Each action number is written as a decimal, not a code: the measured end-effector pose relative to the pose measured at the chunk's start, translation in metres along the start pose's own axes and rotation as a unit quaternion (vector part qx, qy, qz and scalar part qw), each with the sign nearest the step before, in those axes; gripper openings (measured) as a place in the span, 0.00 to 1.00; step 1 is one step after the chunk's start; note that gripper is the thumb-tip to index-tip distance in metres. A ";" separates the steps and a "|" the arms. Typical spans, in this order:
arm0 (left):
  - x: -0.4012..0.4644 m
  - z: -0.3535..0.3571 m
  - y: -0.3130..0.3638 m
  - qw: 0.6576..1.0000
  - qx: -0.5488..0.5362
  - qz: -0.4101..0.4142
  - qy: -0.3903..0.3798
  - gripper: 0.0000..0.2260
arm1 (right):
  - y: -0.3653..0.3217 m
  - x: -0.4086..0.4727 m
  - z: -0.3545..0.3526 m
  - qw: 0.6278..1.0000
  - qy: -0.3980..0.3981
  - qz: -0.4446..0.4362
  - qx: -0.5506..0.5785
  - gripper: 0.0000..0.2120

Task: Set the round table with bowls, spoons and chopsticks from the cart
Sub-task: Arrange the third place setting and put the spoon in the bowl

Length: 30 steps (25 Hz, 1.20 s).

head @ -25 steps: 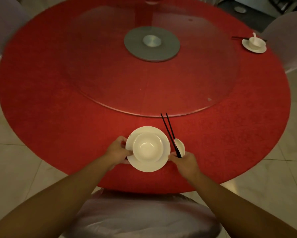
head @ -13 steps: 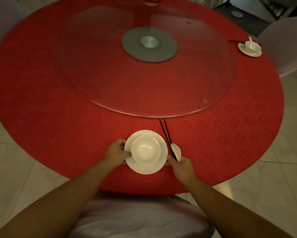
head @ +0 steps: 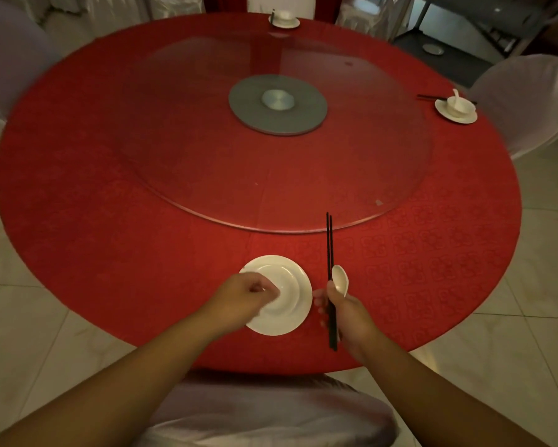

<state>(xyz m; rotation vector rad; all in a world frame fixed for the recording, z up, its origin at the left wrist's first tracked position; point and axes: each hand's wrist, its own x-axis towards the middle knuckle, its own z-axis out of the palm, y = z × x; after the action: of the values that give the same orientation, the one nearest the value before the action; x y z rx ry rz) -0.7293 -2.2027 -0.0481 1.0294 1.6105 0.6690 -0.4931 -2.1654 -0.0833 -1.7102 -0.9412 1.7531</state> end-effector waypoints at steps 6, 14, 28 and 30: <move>0.000 0.067 0.004 0.967 -0.065 -0.126 -0.211 0.18 | -0.020 -0.007 0.021 0.993 -0.075 0.012 0.094 0.21; 0.005 0.086 -0.008 0.944 -0.207 -0.172 -0.189 0.15 | -0.013 -0.010 0.019 0.996 -0.082 -0.005 0.046 0.23; -0.003 0.103 -0.036 0.895 -0.302 -0.242 -0.221 0.12 | 0.032 -0.015 -0.008 0.997 0.000 0.047 -0.057 0.12; -0.003 0.104 -0.040 0.892 -0.310 -0.252 -0.212 0.14 | 0.037 -0.012 -0.007 0.998 -0.010 0.057 -0.039 0.11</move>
<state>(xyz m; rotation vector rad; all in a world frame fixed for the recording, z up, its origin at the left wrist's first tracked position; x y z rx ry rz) -0.6408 -2.2326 -0.1088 0.2341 1.0881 0.4981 -0.4809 -2.1970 -0.1034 -1.8316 -0.9490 1.8302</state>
